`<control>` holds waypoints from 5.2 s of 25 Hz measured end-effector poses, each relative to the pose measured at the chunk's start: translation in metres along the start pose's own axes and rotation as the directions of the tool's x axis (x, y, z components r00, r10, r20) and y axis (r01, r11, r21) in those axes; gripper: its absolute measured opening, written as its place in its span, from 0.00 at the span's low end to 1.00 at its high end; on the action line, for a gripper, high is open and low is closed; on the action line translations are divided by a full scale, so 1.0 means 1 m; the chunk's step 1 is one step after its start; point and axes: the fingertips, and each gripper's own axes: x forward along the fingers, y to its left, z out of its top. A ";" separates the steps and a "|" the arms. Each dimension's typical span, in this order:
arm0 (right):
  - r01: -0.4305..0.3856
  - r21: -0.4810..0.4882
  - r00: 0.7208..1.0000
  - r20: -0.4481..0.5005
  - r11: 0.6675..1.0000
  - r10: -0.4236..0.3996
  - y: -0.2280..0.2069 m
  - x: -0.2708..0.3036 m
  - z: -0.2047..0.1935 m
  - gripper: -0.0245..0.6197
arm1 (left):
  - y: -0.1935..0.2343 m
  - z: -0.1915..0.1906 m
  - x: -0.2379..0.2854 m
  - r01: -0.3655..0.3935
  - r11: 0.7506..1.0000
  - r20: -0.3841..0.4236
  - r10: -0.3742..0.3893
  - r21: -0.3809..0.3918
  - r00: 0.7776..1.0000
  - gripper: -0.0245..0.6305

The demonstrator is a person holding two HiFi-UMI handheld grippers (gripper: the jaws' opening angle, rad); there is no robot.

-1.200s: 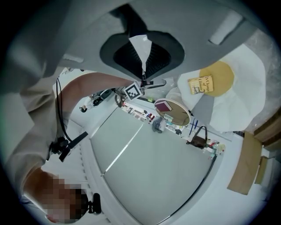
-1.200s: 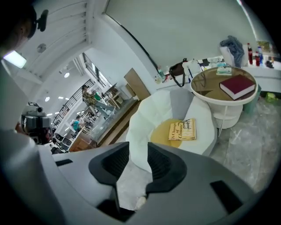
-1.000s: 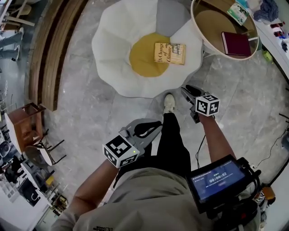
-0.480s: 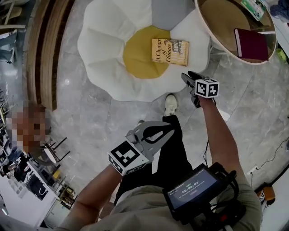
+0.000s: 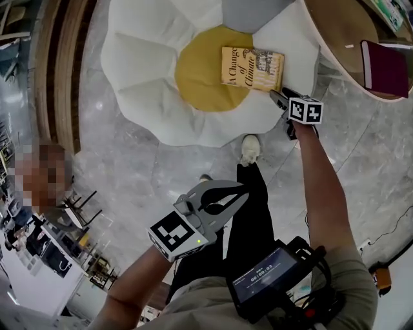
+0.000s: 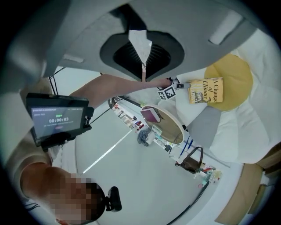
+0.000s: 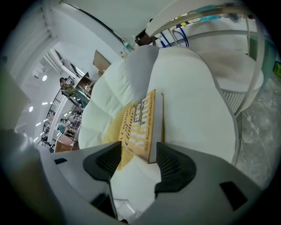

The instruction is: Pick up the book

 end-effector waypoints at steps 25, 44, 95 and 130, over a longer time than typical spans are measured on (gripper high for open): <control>-0.076 0.226 0.997 0.028 0.971 0.072 -0.015 0.025 0.000 0.33 | 0.009 -0.009 0.005 -0.027 0.996 0.049 0.031 -0.084 0.998 0.05; -0.145 0.284 0.987 0.107 0.948 0.119 0.083 0.044 0.025 0.25 | 0.014 -0.026 -0.084 -0.087 0.990 0.168 0.104 -0.110 0.980 0.05; -0.482 0.171 0.816 0.444 0.859 0.370 0.564 -0.437 -0.102 0.26 | -0.254 -0.068 -0.372 -0.035 0.918 0.236 -0.065 0.395 0.970 0.05; -0.549 0.080 0.764 0.453 0.832 0.460 0.650 -0.493 -0.169 0.26 | -0.282 -0.108 -0.419 -0.071 0.894 0.281 -0.063 0.442 0.958 0.05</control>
